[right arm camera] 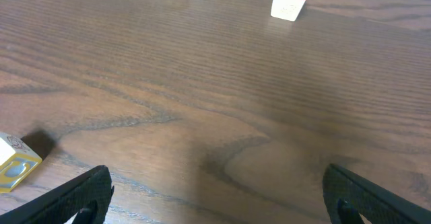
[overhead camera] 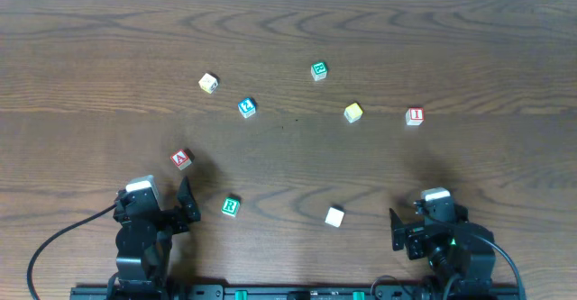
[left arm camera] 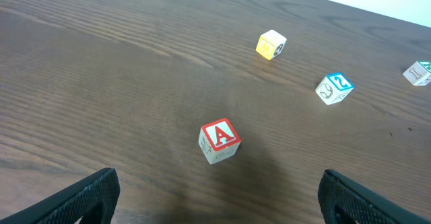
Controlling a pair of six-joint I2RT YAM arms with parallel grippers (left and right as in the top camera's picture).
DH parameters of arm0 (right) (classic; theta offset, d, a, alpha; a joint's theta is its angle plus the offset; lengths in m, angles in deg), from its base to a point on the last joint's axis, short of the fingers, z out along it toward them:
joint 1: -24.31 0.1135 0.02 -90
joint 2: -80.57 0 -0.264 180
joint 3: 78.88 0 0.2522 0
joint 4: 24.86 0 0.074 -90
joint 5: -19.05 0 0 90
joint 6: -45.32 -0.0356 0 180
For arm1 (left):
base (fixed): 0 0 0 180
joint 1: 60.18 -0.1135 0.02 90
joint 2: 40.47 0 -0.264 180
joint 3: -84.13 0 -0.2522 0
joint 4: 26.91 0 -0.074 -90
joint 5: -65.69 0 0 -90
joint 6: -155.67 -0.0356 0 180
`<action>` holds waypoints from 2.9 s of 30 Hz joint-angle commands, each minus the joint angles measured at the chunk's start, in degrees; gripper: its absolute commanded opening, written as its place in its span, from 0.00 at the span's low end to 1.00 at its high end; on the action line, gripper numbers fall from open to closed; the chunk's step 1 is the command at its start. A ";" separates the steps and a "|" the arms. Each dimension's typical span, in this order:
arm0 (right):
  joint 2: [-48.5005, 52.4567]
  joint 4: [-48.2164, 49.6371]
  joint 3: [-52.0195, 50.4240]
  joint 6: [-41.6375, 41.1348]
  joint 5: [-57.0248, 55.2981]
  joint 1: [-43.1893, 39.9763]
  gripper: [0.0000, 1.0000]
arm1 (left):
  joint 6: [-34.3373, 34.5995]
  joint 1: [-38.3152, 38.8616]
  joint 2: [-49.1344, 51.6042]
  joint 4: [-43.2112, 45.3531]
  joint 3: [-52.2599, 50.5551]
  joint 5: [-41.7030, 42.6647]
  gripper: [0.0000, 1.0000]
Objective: Spell out Ai2
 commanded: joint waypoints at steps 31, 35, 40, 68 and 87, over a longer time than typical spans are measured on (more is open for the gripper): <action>-0.39 14.58 -0.72 -13.88 17.49 -0.57 0.99 | -1.22 -0.44 -0.37 0.02 -1.03 0.00 0.95; -0.39 18.01 -0.72 -30.80 29.38 -0.57 0.99 | -1.22 -0.44 -0.37 0.02 -1.03 0.00 0.95; -0.39 24.87 -0.76 -42.38 27.41 -0.57 0.99 | -1.22 -0.44 -0.37 0.02 -1.03 0.00 0.95; 81.11 8.94 56.94 -17.25 6.29 -10.62 0.99 | -1.22 -0.44 -0.37 0.02 -1.03 0.00 0.96; 114.53 -4.11 76.91 -3.54 -7.32 -4.35 0.95 | -1.22 -0.44 -0.37 0.02 -1.03 0.00 0.95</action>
